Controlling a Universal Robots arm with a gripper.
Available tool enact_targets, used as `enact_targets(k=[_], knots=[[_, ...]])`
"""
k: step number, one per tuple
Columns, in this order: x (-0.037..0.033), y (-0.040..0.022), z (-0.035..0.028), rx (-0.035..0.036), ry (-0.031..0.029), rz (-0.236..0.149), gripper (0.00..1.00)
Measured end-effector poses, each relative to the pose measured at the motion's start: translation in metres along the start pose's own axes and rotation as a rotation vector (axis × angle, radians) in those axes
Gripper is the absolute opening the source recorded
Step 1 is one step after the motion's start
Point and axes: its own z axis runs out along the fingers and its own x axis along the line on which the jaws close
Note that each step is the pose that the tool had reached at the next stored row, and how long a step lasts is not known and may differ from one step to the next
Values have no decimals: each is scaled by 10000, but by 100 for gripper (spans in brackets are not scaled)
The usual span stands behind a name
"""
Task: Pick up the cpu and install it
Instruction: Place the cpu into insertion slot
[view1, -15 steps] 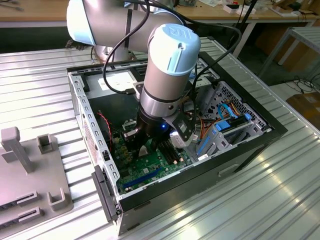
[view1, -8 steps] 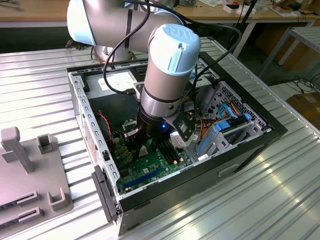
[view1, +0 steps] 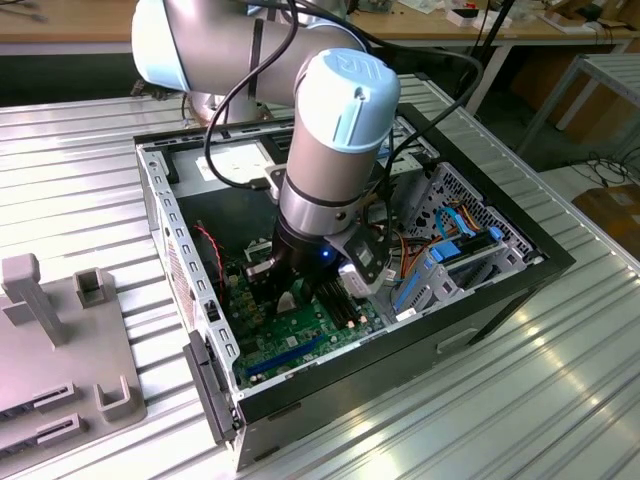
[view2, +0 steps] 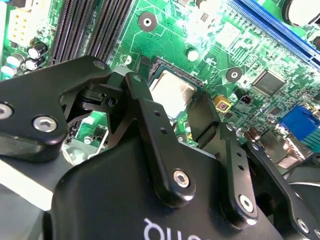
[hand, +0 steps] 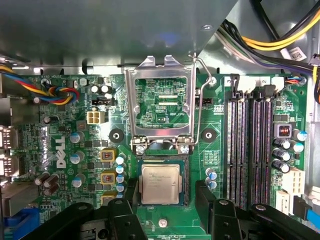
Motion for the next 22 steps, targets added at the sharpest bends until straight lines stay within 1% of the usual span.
enact_targets(k=[6,10,14,19,22], knots=[[1,-77,1,0,0,2,58],[0,-147,2,1,0,1,58],[-7,-163,2,-1,0,2,58],[-6,-222,-4,1,1,2,58],[-7,-226,-6,0,1,2,58]])
